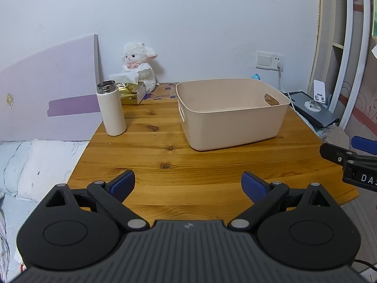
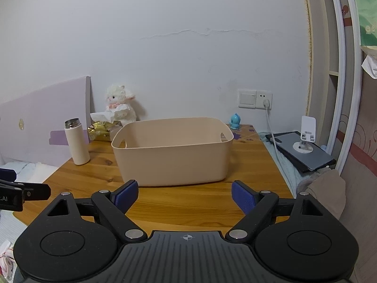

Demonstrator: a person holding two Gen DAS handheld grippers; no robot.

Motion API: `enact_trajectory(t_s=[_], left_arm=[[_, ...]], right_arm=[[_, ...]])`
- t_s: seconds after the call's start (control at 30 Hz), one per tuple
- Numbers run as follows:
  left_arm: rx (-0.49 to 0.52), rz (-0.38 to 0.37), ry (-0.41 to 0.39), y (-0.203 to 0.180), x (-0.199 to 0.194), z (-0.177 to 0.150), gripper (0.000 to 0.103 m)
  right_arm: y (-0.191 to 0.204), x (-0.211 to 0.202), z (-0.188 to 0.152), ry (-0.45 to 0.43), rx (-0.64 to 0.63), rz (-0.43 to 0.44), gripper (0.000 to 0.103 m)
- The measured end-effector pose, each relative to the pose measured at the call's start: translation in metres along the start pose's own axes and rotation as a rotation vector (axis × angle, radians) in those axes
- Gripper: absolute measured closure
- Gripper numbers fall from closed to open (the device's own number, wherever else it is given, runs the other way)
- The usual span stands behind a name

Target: Organize objects

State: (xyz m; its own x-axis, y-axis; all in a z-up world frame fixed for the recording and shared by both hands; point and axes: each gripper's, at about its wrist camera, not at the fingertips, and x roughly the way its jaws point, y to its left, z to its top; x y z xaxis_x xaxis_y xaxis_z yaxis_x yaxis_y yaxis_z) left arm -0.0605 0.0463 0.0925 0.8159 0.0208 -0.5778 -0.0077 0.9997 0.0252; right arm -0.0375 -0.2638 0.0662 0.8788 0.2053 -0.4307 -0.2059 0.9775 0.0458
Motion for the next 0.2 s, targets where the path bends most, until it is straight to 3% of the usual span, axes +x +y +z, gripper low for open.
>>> enact_trajectory(t_s=[0.2], left_arm=[[0.005,-0.009,-0.005,0.0019,-0.0004,-0.0004,0.002]], right_arm=[[0.0002,0.0015,-0.0005,0.007,-0.008,0.001,0.015]])
